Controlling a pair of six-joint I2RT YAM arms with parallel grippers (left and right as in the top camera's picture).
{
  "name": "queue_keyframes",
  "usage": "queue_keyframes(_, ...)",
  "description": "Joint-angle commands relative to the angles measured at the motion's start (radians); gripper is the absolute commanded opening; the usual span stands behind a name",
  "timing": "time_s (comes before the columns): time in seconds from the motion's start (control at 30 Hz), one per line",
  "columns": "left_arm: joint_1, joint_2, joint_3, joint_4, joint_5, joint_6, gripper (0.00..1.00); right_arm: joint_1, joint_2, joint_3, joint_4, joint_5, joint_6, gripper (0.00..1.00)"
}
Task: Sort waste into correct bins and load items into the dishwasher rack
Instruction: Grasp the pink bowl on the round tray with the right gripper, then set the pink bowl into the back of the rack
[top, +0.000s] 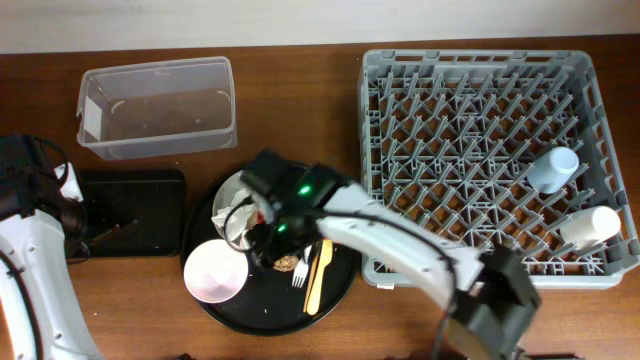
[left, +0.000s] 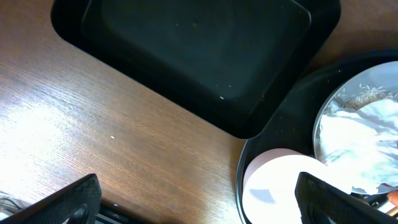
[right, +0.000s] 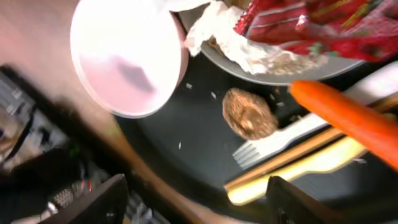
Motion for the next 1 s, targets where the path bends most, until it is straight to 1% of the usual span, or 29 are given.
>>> queue_keyframes(0.0,0.002,-0.002,0.014,-0.001,0.004,-0.01,0.99,0.067,0.102,-0.005,0.06,0.06,0.132,0.74)
queue_keyframes(0.03,0.002,-0.002,0.014,-0.001,0.004,-0.01,0.99,0.077,0.129,-0.006,0.081,0.061,0.155,0.73)
queue_keyframes(0.07,0.002,-0.002,0.014,0.0,0.004,-0.01,0.99,0.087,0.169,-0.006,0.122,0.057,0.186,0.64)
queue_keyframes(0.13,0.002,-0.002,0.014,0.0,0.004,-0.011,0.99,0.102,0.204,-0.006,0.193,0.057,0.225,0.59)
queue_keyframes(0.17,0.002,-0.002,0.014,0.0,0.004,-0.011,0.99,0.11,0.217,-0.006,0.232,0.066,0.238,0.55)
queue_keyframes(0.23,0.002,-0.002,0.014,-0.001,0.005,-0.01,0.99,0.115,0.246,-0.006,0.267,0.084,0.277,0.54)
queue_keyframes(0.27,0.002,-0.002,0.014,0.0,0.005,-0.01,0.99,0.117,0.254,-0.006,0.272,0.096,0.281,0.5)
queue_keyframes(0.3,0.002,-0.002,0.014,0.0,0.005,-0.01,0.99,0.118,0.263,-0.006,0.27,0.097,0.281,0.38)
queue_keyframes(0.33,0.002,-0.002,0.014,0.0,0.005,-0.01,0.99,0.118,0.264,-0.006,0.267,0.097,0.281,0.3)
queue_keyframes(0.37,0.002,-0.002,0.014,0.0,0.005,-0.01,0.99,0.118,0.264,-0.006,0.266,0.093,0.281,0.19)
queue_keyframes(0.4,0.002,-0.002,0.014,0.0,0.005,-0.01,0.99,0.118,0.264,-0.006,0.261,0.093,0.281,0.14)
queue_keyframes(0.43,0.002,-0.002,0.014,0.0,0.005,-0.01,0.99,0.117,0.26,-0.005,0.254,0.09,0.28,0.06)
queue_keyframes(0.5,0.002,-0.002,0.014,0.0,0.004,-0.01,0.99,0.114,0.232,-0.002,0.237,0.091,0.271,0.04)
queue_keyframes(0.53,0.002,-0.002,0.014,0.0,0.004,-0.01,0.99,0.104,0.193,0.014,0.214,0.098,0.235,0.04)
queue_keyframes(0.63,0.002,-0.002,0.014,0.0,0.004,-0.01,0.99,0.036,0.018,0.048,0.129,0.179,0.168,0.04)
queue_keyframes(0.67,0.002,-0.002,0.014,0.0,0.004,-0.01,1.0,-0.014,-0.057,0.048,0.094,0.244,0.166,0.04)
queue_keyframes(0.73,0.002,-0.002,0.014,0.0,0.004,-0.01,0.99,-0.133,-0.175,0.048,0.032,0.378,0.103,0.04)
queue_keyframes(0.77,0.002,-0.002,0.014,0.0,0.004,-0.01,0.99,-0.256,-0.246,0.048,-0.005,0.501,0.07,0.04)
queue_keyframes(0.8,0.002,-0.002,0.014,0.002,0.004,-0.01,0.99,-0.341,-0.281,0.048,-0.012,0.571,0.036,0.04)
queue_keyframes(0.87,0.002,-0.002,0.014,0.003,0.004,-0.01,0.99,-0.603,-0.319,0.048,0.058,0.85,-0.122,0.04)
queue_keyframes(0.9,0.002,-0.002,0.014,0.003,0.004,-0.01,0.99,-0.685,-0.308,0.048,0.113,0.951,-0.176,0.04)
queue_keyframes(0.93,0.002,-0.002,0.014,0.003,0.005,-0.01,0.99,-0.788,-0.287,0.048,0.217,1.077,-0.256,0.04)
queue_keyframes(0.97,0.002,-0.002,0.014,0.003,0.005,-0.01,0.99,-0.85,-0.267,0.048,0.278,1.183,-0.259,0.04)
